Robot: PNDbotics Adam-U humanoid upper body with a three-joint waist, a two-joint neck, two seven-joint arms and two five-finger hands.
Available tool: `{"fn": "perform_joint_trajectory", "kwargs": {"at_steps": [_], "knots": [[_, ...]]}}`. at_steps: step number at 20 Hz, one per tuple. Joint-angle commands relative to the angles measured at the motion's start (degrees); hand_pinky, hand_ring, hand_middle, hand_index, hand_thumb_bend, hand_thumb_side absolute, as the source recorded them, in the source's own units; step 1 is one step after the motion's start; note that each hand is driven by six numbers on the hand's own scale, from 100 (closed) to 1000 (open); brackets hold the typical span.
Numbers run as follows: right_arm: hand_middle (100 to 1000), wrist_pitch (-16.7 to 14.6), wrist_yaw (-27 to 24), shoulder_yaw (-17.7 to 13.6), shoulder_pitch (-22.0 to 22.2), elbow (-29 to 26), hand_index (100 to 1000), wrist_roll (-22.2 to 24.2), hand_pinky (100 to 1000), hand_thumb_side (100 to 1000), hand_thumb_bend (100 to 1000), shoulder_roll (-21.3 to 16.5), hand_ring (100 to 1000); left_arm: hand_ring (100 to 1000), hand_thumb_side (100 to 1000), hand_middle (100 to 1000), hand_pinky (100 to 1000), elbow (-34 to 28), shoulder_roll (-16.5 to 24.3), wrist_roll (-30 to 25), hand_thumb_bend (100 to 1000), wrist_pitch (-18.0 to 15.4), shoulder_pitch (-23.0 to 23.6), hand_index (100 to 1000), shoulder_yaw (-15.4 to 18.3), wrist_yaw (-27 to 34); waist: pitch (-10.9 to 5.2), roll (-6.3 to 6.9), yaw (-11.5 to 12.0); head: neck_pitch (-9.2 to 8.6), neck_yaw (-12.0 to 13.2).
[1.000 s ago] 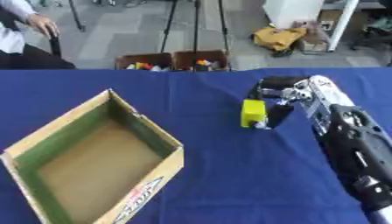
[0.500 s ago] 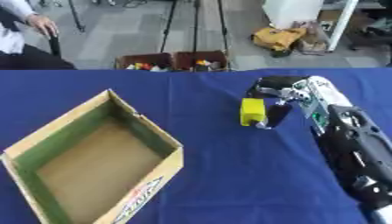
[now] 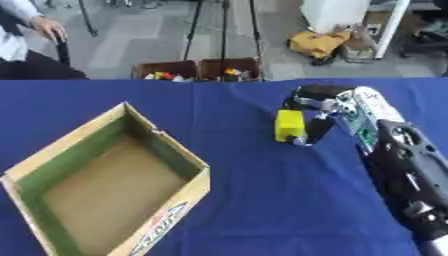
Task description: Pick up objects on the table and place them in the box.
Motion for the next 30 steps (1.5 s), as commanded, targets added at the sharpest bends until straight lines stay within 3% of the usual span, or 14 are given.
{"fn": "perform_joint_trajectory", "kwargs": {"at_steps": [1,8,17,22,30], "knots": [[228,0.28,-2.89,-0.47,-0.86,-3.56,338,-0.36,748,183,153,-3.03,648,683,986,848,716,-0.98,1.36,0.35,100,0.09,-0.54,946,0.4,0.37,-0.7,-0.2,-0.07,0.11,0.37],[212,0.09,-9.99,0.56,-0.94,-11.05,326,0.23,751,209,185,-5.05,643,684,984,847,715,-0.98,1.96,0.75,100,0.19,-0.51,946,0.45,0.69,-1.35,-0.51,-0.15,0.5,0.96],[207,0.75,-23.39,4.18,-2.6,-26.05,325,2.51,736,254,193,-6.17,629,685,981,846,713,-0.98,3.07,1.29,100,0.55,-0.44,946,0.38,1.48,-2.7,-1.17,0.23,1.05,0.91],[206,2.4,-27.7,6.0,-5.01,-29.82,325,4.41,734,260,194,-3.91,628,686,980,846,712,-0.98,3.64,1.68,100,0.78,-0.4,946,0.39,2.01,-3.48,-1.63,0.98,1.53,0.23],[206,2.64,-30.03,9.14,-9.27,-30.77,325,8.46,735,261,191,2.95,626,686,980,846,712,-0.98,4.01,1.87,100,1.3,-0.52,946,0.26,2.75,-4.22,-2.2,2.77,2.04,-1.17]]}}
